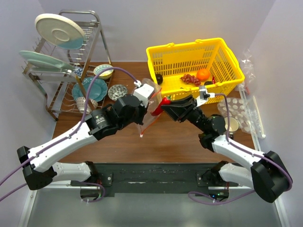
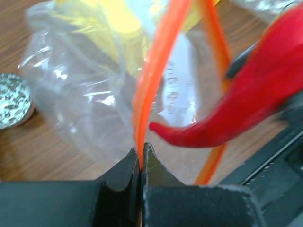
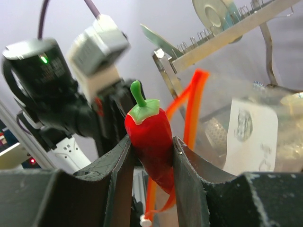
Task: Place the food in the zip-top bag and seal the zipper
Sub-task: Place the fake vegetable in the zipper food storage bag.
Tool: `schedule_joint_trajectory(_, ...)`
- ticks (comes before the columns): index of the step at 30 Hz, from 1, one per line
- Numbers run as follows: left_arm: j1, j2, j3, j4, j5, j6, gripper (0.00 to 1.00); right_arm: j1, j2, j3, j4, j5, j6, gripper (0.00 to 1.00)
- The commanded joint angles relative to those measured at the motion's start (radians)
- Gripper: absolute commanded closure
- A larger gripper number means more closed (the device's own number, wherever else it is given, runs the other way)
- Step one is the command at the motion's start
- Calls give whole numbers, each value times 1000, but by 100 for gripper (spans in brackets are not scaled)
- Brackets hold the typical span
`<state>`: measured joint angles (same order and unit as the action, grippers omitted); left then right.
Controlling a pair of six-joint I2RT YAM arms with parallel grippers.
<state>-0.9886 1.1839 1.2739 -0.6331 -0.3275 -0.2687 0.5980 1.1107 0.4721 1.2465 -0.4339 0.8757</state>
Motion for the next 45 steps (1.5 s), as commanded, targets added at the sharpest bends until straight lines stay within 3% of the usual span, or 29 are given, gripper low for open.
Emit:
schedule_joint_trajectory(1,2,25,111,-31,93,-55,100,25,-3,-6,-9,26,-87,87)
schedule_joint_trajectory(2,1,23,114,-30,99,-58,100,28,-2,0,-19,20,-96,67)
schedule_joint_trajectory(5,1,16,120,-27,102,-70,100,26,-17,14,-88,23,-106,40)
schedule_joint_trajectory(8,2,14,116,-34,91,-81,100,26,-64,46,-238,40,-150,35)
schedule_joint_trajectory(16,4,3,85,-31,82,-107,100,28,-144,189,-678,73,-248,35)
schedule_joint_trajectory(23,4,-4,81,-34,68,-115,100,26,-138,356,-1126,104,-339,48)
schedule_joint_trajectory(29,4,-6,82,-33,64,-118,100,29,-74,416,-1324,95,-382,61)
schedule_joint_trajectory(38,5,-9,79,-69,42,-139,100,36,-71,450,-1507,222,-434,55)
schedule_joint_trajectory(45,7,26,59,-146,24,-181,100,37,-94,514,-1535,215,-469,45)
